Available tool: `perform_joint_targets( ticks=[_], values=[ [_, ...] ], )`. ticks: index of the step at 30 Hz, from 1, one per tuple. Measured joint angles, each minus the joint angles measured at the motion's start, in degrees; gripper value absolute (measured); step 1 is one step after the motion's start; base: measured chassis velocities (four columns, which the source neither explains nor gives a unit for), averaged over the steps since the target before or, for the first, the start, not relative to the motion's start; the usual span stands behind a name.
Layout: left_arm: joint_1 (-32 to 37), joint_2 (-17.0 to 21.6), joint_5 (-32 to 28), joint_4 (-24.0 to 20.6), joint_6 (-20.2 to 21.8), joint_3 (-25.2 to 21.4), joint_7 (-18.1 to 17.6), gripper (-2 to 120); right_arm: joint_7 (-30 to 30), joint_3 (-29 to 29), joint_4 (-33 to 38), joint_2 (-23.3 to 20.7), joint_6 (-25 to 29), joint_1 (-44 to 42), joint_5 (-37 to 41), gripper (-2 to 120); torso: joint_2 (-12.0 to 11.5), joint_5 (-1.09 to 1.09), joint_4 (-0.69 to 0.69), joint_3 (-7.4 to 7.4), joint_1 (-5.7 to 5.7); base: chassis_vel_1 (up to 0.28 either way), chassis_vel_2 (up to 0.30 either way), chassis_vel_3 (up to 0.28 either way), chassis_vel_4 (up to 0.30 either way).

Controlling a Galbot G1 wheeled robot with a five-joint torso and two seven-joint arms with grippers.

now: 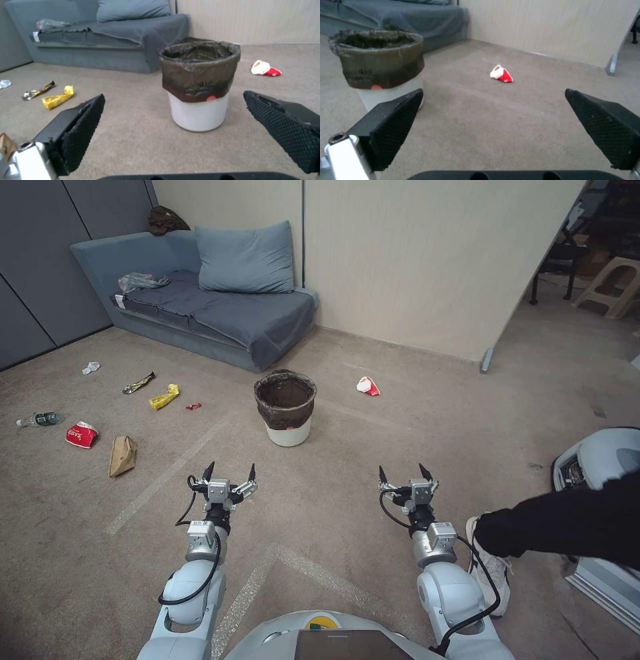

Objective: Pick up the trash bin, then pick up the garbage from the floor and place it into the trash bin.

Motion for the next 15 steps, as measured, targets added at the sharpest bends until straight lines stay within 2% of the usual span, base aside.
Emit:
perform_joint_targets(
  ticks=[15],
  values=[
    [0.0,0.0,0.0,0.0,0.0,0.0,0.0,100,0.0,0.0,0.0,0.0,0.0,0.0,0.0,100,0.0,0.00,0.00,0.00,0.00,0.000,0.000,0.000,0.000]
  ],
)
